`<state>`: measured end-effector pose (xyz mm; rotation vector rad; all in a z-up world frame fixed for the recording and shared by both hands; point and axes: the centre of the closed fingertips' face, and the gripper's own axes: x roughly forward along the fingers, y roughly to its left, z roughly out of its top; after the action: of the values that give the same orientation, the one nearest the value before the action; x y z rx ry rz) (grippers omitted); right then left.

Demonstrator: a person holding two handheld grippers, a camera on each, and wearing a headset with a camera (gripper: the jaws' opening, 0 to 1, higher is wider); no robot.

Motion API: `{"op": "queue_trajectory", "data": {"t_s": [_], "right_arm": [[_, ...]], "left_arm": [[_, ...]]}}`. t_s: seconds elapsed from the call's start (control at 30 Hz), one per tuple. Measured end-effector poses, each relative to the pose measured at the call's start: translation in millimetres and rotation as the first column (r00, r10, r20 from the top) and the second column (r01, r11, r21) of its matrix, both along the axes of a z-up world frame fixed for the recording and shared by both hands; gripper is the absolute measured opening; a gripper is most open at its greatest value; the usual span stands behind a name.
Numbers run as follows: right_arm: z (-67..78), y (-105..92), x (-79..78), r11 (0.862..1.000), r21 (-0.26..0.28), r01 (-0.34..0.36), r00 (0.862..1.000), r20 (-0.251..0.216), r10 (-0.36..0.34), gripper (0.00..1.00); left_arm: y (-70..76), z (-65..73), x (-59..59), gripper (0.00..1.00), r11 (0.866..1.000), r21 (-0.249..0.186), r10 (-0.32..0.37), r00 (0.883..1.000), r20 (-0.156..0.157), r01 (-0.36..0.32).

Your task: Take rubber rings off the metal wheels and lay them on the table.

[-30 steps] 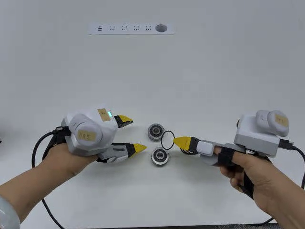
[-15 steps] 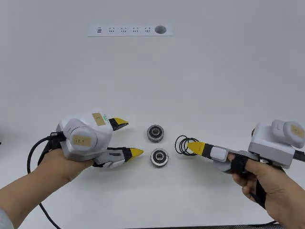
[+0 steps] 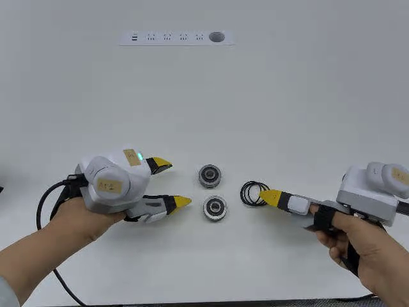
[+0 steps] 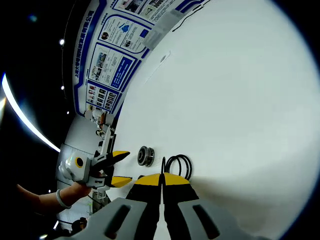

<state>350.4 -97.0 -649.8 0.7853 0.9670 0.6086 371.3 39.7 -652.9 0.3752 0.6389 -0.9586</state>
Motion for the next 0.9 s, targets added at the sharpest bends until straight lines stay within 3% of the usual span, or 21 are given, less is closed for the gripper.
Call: {"op": "queue_trajectory", "data": {"t_s": [0.33, 0.9], "right_arm": [[-4.5, -4.3, -0.1, 0.999, -0.045, -0.012, 1.0, 0.017, 0.013, 0.02], [-3.0, -5.6, -1.5, 0.997, -0.068, -0.033, 0.998, 0.045, 0.036, 0.1]], "left_arm": [[0.5, -1.9, -2.0, 0.46, 1.0, 0.001, -0.002, 1.0, -0.009, 0.002], [2.7, -1.6, -3.4, 0.46, 1.0, -0.007, 0.006, 1.0, -0.012, -0.006]]}}
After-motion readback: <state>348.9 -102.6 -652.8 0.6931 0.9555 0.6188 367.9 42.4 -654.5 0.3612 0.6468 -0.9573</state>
